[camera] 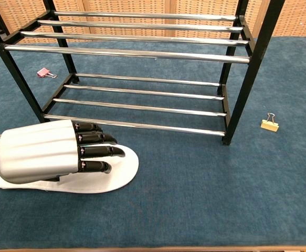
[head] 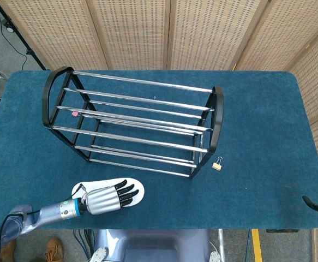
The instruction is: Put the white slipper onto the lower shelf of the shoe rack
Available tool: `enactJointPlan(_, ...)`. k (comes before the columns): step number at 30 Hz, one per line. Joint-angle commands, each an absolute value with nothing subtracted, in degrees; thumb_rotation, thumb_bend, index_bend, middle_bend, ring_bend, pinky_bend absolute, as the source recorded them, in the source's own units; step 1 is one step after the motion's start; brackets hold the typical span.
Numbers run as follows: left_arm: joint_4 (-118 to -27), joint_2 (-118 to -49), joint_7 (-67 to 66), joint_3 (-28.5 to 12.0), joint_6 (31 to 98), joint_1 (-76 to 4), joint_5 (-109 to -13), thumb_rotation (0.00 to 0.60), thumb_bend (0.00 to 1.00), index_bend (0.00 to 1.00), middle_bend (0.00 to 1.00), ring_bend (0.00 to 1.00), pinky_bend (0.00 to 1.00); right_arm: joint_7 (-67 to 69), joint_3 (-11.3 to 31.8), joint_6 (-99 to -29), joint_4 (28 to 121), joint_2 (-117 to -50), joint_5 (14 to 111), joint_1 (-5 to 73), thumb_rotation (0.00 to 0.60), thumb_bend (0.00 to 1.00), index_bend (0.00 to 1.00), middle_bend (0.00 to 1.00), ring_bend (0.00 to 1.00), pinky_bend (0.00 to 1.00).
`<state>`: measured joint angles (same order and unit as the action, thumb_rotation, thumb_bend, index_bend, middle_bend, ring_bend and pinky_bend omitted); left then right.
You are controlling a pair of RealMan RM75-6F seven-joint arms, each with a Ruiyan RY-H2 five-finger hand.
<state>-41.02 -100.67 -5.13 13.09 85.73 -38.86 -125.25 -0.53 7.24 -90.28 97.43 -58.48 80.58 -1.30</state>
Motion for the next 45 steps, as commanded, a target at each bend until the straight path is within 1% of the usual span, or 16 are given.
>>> enactJointPlan(1, -39.59, -101.56, -2.96, 13.94, 86.9, -38.83, -124.65, 0.6, 0.49, 0.53, 0.38, 0.33, 0.44, -0.58, 7.2, -90.12, 97.49, -58.45, 80.53, -1.25, 0.6, 0.06, 0.0, 0.0, 0.0, 0.0)
enactJointPlan(3, -38.87, -101.95, -1.69, 14.16, 87.5, -38.69, -124.2, 0.6, 0.55, 0.61, 0.46, 0.39, 0.49, -0.54, 7.19, -90.04, 97.53, -58.43, 80.51, -1.23, 0.6, 0.06, 0.0, 0.0, 0.0, 0.0)
enactJointPlan(6, -37.79, -102.47, -0.71, 14.27, 88.16, -38.49, -123.47, 0.6, 0.65, 0.69, 0.53, 0.44, 0.54, -0.57, 7.18, -89.99, 97.58, -58.41, 80.52, -1.21, 0.6, 0.06, 0.0, 0.0, 0.0, 0.0)
enactJointPlan(8, -37.11, -102.72, -0.21, 14.19, 88.41, -38.31, -122.8, 0.6, 0.7, 0.71, 0.55, 0.46, 0.56, -0.58, 7.14, -89.99, 97.59, -58.42, 80.56, -1.21, 0.6, 0.06, 0.0, 0.0, 0.0, 0.0)
enactJointPlan(10, -36.76, -102.89, 0.45, 14.09, 88.67, -38.17, -122.19, 0.6, 0.72, 0.72, 0.56, 0.47, 0.57, -0.5, 7.12, -89.97, 97.65, -58.39, 80.57, -1.23, 0.6, 0.06, 0.0, 0.0, 0.0, 0.0)
enactJointPlan(16, -36.63, -102.93, 2.3, 14.04, 90.35, -37.76, -120.75, 0.6, 0.73, 0.74, 0.57, 0.48, 0.58, -0.62, 7.1, -89.83, 97.65, -58.47, 80.52, -1.15, 0.6, 0.06, 0.0, 0.0, 0.0, 0.0)
enactJointPlan(22, -37.09, -102.11, -0.12, 13.83, 98.29, -37.73, -122.38, 0.6, 0.73, 0.75, 0.58, 0.48, 0.58, -0.86, 6.98, -89.66, 97.74, -58.54, 80.62, -1.07, 0.6, 0.06, 0.0, 0.0, 0.0, 0.0)
enactJointPlan(26, -35.5, -102.77, -1.32, 12.84, 100.76, -37.56, -121.85, 0.6, 0.72, 0.76, 0.58, 0.48, 0.58, -0.69, 6.85, -89.53, 97.86, -58.48, 80.77, -1.05, 0.6, 0.06, 0.0, 0.0, 0.0, 0.0)
enactJointPlan(33, -34.38, -104.53, 0.15, 10.59, 97.63, -37.42, -117.43, 0.6, 0.71, 0.76, 0.58, 0.48, 0.58, -0.26, 6.87, -89.38, 97.84, -58.35, 80.68, -1.03, 0.6, 0.06, 0.0, 0.0, 0.0, 0.0)
enactJointPlan(36, -34.89, -105.94, 0.96, 9.19, 94.05, -37.46, -114.47, 0.6, 0.7, 0.76, 0.58, 0.48, 0.58, -0.04, 6.87, -89.05, 97.76, -58.33, 80.54, -0.91, 0.6, 0.06, 0.0, 0.0, 0.0, 0.0)
enactJointPlan(45, -37.86, -107.64, 1.63, 6.27, 87.37, -38.72, -109.15, 0.6, 0.69, 0.76, 0.58, 0.48, 0.58, 0.47, 6.84, -88.94, 97.75, -58.16, 80.52, -0.91, 0.6, 0.06, 0.0, 0.0, 0.0, 0.0)
